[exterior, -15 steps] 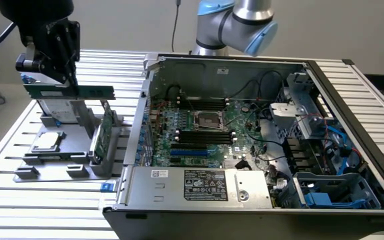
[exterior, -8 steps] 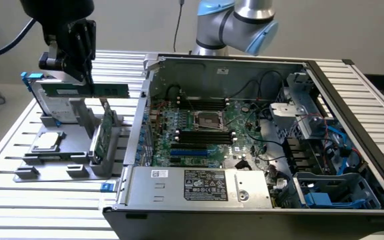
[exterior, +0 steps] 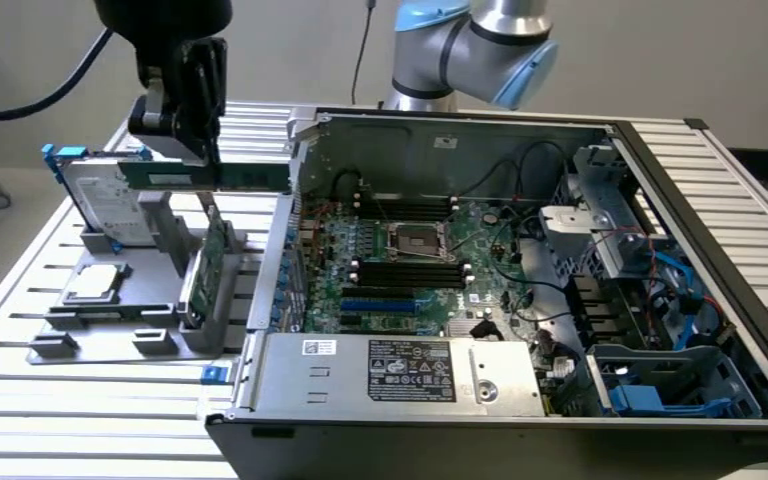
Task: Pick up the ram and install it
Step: 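Pick up the ram and move it above insertion slot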
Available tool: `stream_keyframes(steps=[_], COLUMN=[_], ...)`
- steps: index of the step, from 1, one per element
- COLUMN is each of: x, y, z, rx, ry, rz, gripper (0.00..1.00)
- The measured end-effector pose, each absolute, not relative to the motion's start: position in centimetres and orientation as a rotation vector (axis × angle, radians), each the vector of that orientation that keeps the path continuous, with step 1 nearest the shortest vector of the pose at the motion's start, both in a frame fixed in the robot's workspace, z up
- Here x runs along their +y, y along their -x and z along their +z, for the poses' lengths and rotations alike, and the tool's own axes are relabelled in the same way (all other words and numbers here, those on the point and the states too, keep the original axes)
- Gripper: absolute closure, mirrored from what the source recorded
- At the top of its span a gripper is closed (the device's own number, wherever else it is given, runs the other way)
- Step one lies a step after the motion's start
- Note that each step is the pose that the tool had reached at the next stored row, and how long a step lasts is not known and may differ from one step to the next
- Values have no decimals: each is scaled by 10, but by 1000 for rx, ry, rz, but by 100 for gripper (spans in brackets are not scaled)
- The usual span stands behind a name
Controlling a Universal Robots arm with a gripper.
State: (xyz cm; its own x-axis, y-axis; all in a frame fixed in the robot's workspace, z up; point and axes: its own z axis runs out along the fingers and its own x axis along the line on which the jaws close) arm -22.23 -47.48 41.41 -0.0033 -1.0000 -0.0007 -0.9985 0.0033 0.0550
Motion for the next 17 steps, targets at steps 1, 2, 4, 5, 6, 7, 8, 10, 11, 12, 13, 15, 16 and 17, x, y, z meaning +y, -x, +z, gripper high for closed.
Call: stream_keyframes(steps=[1,2,4,5,6,7,8,10,11,12,13,15,16,17], x=[-474,-473,-472,-471,-470,-469,-468,-467,-466,-465,-464,-464,-463,-463], y=[219,217,211,207,204,201,197,190,187,184,180,172,168,164], z=[414,414,414,414,414,414,414,414,414,414,414,414,415,415], rx=[-2198,-2198,-2199,-2199,-2200,-2200,-2200,-2200,-2200,-2201,-2201,-2201,-2201,-2201], ry=[-2191,-2191,-2192,-2192,-2193,-2193,-2193,-2193,-2194,-2194,-2194,-2194,-2194,-2194], rz=[-63,-64,-66,-67,-68,-69,-69,-71,-71,-72,-73,-74,-75,-76], gripper=[86,86,86,86,86,86,86,86,86,86,86,86,86,86])
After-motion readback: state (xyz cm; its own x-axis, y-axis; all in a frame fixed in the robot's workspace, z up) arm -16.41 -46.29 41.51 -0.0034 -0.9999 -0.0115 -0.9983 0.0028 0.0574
